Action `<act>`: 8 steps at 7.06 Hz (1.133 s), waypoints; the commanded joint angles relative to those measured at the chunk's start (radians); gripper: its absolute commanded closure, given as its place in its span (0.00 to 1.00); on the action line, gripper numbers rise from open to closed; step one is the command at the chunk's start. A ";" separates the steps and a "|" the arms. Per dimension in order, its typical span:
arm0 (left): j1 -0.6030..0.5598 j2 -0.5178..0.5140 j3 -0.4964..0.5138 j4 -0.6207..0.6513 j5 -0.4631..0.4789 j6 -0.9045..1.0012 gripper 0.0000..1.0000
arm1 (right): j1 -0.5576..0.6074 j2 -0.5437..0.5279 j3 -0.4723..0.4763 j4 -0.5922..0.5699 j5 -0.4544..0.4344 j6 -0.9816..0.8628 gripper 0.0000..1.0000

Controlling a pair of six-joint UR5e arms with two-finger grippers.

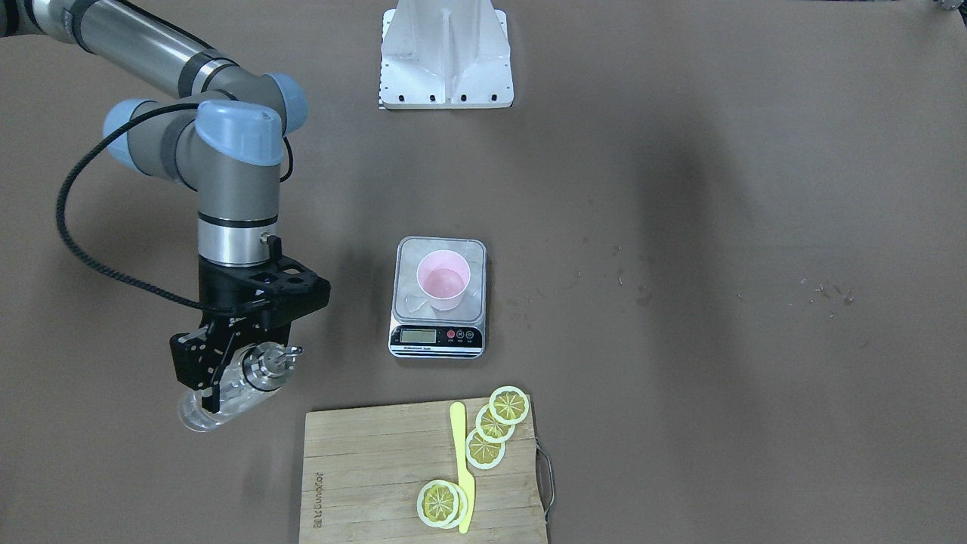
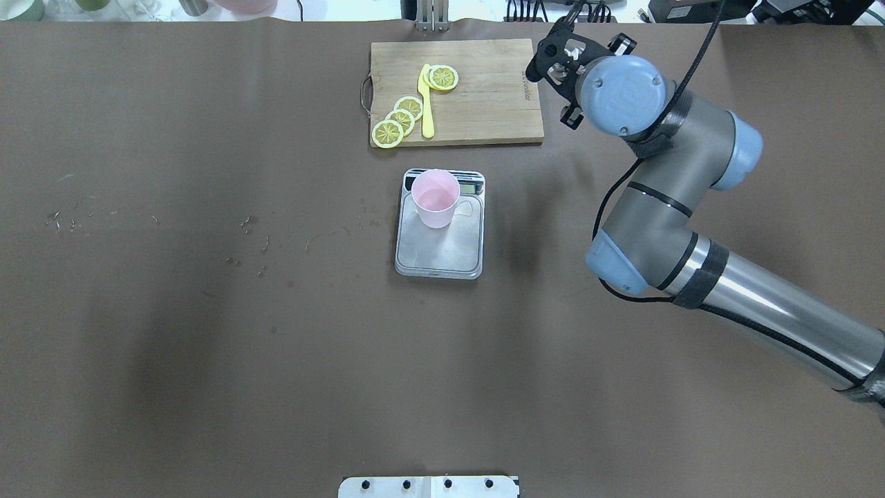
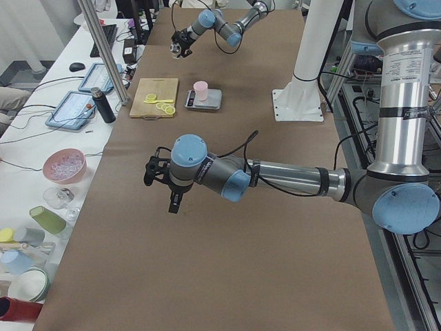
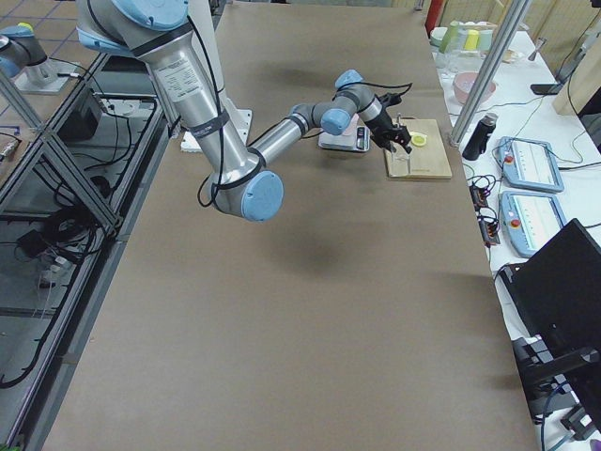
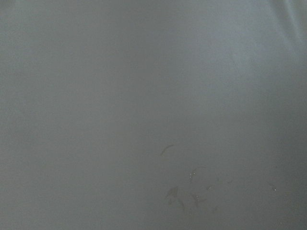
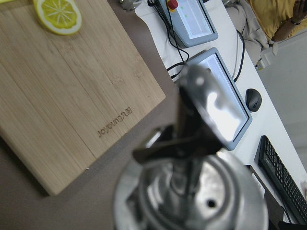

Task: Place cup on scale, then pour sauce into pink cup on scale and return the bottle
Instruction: 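Turn the bottle upright and carry it back with the right gripper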

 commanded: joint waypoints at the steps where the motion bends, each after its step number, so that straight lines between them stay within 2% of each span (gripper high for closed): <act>1: -0.011 -0.001 0.002 -0.018 0.000 -0.006 0.03 | 0.084 -0.069 -0.011 0.074 0.135 0.017 1.00; 2: -0.014 -0.004 0.003 -0.017 0.001 -0.015 0.03 | 0.128 -0.080 -0.023 0.075 0.236 0.076 1.00; 4: -0.015 0.001 0.017 -0.018 0.004 -0.003 0.03 | 0.158 -0.135 -0.014 0.078 0.319 0.181 1.00; 5: -0.015 0.001 0.016 -0.020 0.003 -0.003 0.03 | 0.161 -0.187 0.002 0.139 0.335 0.226 1.00; 8: -0.017 0.001 0.014 -0.046 0.006 -0.012 0.03 | 0.201 -0.335 0.025 0.426 0.457 0.380 1.00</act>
